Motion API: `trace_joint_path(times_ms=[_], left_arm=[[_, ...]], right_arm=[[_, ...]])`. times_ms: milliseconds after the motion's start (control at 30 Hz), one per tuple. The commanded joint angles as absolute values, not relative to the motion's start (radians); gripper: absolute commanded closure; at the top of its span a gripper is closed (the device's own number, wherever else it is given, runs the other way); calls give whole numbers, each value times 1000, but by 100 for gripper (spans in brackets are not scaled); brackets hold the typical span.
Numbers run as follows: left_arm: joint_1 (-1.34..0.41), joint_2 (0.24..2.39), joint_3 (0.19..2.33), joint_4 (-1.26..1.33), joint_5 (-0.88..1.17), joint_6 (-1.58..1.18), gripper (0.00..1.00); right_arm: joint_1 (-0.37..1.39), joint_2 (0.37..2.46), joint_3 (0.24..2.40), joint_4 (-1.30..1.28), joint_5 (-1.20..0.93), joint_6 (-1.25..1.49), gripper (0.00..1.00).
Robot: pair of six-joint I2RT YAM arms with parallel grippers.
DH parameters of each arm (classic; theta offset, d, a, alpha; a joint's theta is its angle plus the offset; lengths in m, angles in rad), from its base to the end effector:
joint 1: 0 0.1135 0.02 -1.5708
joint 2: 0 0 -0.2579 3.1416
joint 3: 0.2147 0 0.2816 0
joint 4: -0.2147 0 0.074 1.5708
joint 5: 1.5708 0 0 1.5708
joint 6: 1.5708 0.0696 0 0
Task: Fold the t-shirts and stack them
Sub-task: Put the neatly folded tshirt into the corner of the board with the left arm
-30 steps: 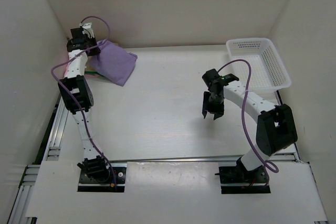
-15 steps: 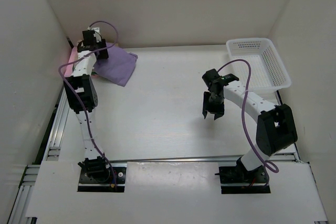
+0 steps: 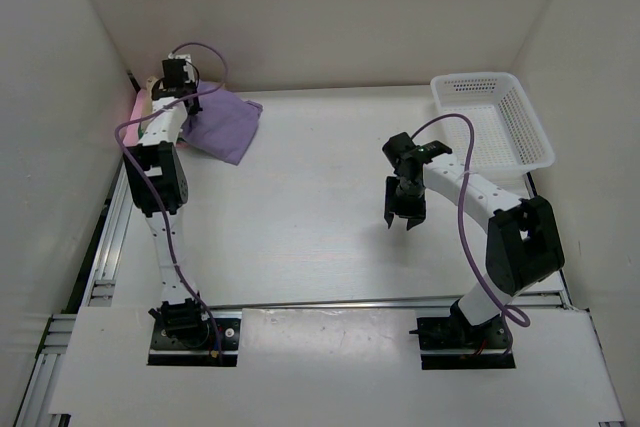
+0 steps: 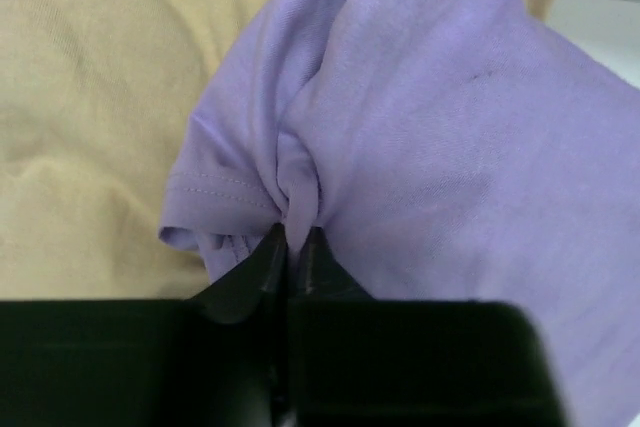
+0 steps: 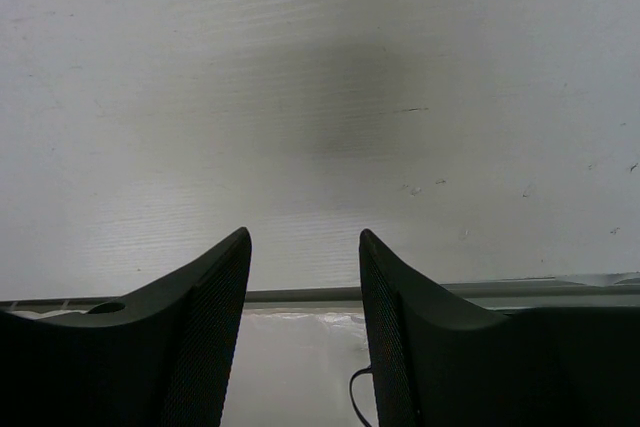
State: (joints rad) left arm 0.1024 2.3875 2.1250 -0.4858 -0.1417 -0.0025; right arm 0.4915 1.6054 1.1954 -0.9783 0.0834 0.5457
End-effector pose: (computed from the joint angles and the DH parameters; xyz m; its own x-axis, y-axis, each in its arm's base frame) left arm 0.5899 0.0705 0.1794 -0.6763 -0.0720 -0.7331 -0.2058 0.9740 0.0943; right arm 0.2947 0.1512 0.1756 -0.9782 0.0630 -0.1977 0.0594 0.9979 0.0242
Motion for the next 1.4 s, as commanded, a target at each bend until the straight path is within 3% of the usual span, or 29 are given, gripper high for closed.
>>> trace_joint_path(times_ms=[0,200,267,300,367,600,900,1000,1133,1367], left_arm=[[100,2319,2128,-489,-175,0,90],[100,2353,2117,-509,-187,0,90],[100,2367,2137,-509,-237,0,48],[100,2367,2149,-509,-248,0,32],[100,2367,2161,-509,-274,0,16],[150,2387,2356,-509,-426,0,15],[161,2352,2359,-509,-448,0,13],[170,2280,2260,-509,-353,0,13],[170,2201,2171,-509,-59,0,13],[143,2347,2230,-509,-112,0,14]], right_arm=[[495,1608,1229,-1002,94,538,48],[495,1598,1229,-1002,94,538,48],[495,1598,1229,-1002,94,538,48],[495,1598,1229,-1002,94,538,48],[495,1598,1229,-1002,94,538,48],[495,1589,1216,-993,94,538,48],[495,1494,1143,-939,103,568,48],[495,1442,1112,-913,112,577,48],[495,1362,1045,-841,123,609,48],[495,1341,976,-804,114,609,48]])
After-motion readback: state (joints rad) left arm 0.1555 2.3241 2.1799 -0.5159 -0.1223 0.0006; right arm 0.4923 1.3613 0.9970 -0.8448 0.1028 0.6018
